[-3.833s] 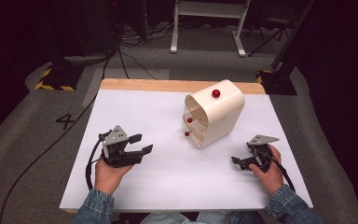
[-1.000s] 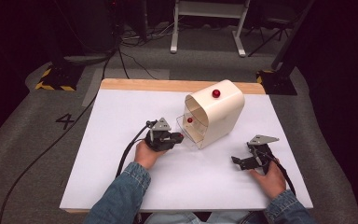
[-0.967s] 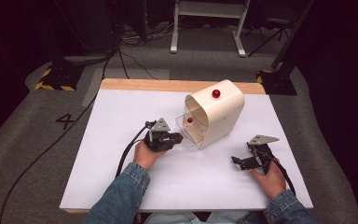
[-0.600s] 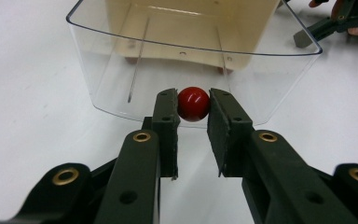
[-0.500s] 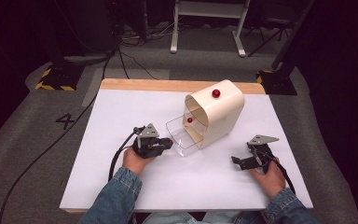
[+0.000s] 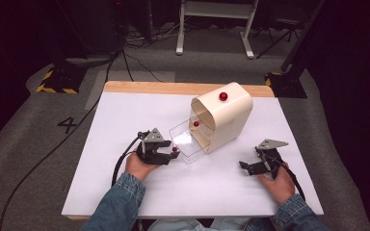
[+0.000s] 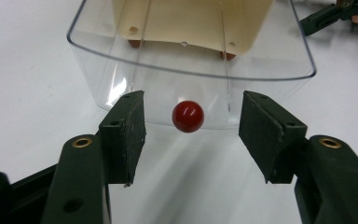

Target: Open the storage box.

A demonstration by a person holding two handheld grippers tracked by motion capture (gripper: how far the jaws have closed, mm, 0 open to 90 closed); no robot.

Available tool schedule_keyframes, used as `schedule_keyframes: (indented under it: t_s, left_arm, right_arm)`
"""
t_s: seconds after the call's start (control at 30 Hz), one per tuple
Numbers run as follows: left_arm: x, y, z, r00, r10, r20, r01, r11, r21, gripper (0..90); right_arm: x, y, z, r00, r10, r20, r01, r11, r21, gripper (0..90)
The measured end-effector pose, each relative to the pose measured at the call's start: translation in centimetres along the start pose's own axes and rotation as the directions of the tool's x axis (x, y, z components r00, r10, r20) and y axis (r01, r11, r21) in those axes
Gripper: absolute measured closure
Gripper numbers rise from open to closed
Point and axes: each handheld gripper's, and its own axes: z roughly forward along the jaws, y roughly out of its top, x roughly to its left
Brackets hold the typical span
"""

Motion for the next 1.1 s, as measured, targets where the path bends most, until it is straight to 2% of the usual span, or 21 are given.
schedule_keyframes:
  t_s: [0.13,0.17,0.37,0.43,0.5,0.6,0.63,0.87,1.1]
  left_arm:
    - [-0.1,0.5,-0.9,0.9996,0.023,-0.018,-0.023,0.9993,-0.029,40.9]
    - [-0.2,0.6,-1.1,0.9999,0.009,-0.01,-0.009,0.9993,-0.037,41.0]
    - [-0.3,2.2,-2.0,0.9997,0.02,-0.013,-0.022,0.9946,-0.101,42.6]
    - [-0.3,2.8,-2.1,0.9993,0.031,-0.02,-0.033,0.9956,-0.088,43.1]
    - [-0.4,3.3,-2.3,0.9996,0.026,-0.012,-0.028,0.9931,-0.114,44.0]
    - [-0.4,4.3,-2.4,0.9998,0.017,0.003,-0.017,0.9922,-0.124,44.4]
    - [-0.4,4.5,-2.4,0.9997,0.025,-0.003,-0.025,0.9916,-0.127,44.5]
    - [-0.4,6.2,-1.7,0.9997,0.016,0.017,-0.014,0.9905,-0.137,44.9]
    - [-0.5,7.0,-0.3,0.9991,0.03,0.031,-0.025,0.9887,-0.148,42.8]
  right_arm:
    - [0.0,0.0,0.0,1.0,-0.001,0.001,0.001,1.0,0.0,1.8]
    - [0.0,0.0,0.0,1.0,-0.002,0.001,0.002,1.0,0.0,1.7]
    - [0.0,0.0,0.0,1.0,-0.001,0.001,0.001,1.0,0.0,1.8]
    - [0.0,0.0,0.0,1.0,-0.001,0.001,0.001,1.0,0.0,1.7]
    - [0.0,0.0,0.0,1.0,-0.001,0.001,0.001,1.0,0.0,1.7]
    - [0.0,0.0,0.0,1.0,-0.001,0.001,0.001,1.0,0.0,1.8]
    - [0.0,0.0,0.0,1.0,-0.001,0.001,0.001,1.0,0.0,1.7]
    - [0.0,0.0,0.0,1.0,-0.001,0.002,0.001,1.0,0.0,1.7]
    - [0.0,0.0,0.0,1.0,-0.001,0.002,0.001,1.0,0.0,1.7]
